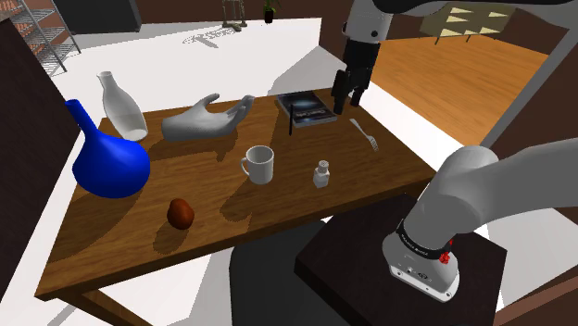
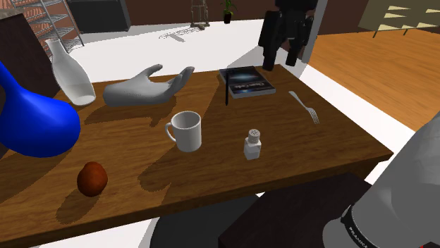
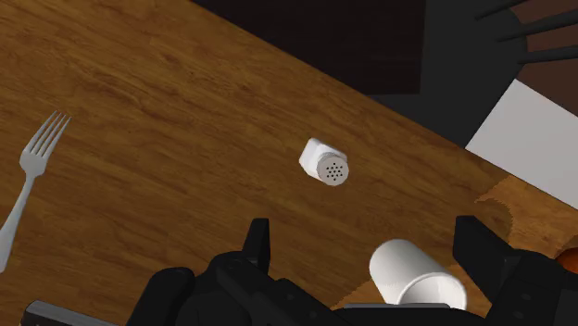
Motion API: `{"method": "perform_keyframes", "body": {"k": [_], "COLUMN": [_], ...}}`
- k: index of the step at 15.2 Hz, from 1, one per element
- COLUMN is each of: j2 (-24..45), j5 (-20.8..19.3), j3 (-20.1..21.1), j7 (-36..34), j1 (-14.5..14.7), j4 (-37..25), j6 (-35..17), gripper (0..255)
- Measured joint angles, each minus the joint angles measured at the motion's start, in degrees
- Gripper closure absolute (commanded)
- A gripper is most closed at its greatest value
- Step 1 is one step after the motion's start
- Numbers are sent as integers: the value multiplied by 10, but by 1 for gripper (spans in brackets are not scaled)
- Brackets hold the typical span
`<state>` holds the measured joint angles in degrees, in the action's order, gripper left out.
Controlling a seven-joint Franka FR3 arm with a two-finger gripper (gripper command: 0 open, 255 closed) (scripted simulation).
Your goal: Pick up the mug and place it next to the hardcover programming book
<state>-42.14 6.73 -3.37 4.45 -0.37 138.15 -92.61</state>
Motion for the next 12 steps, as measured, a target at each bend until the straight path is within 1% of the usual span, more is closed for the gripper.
{"method": "perform_keyframes", "body": {"k": [1,3,7,12], "j2": [0,18,82,182], "j5": [0,4,13,17], "j3": [0,9,36,67], "j7": [0,-8,-29,-59], "j1": [0,4,14,25], "j4": [0,1,2,-23], "j6": [0,-19,-85,-162], "gripper": [0,0,0,0]}}
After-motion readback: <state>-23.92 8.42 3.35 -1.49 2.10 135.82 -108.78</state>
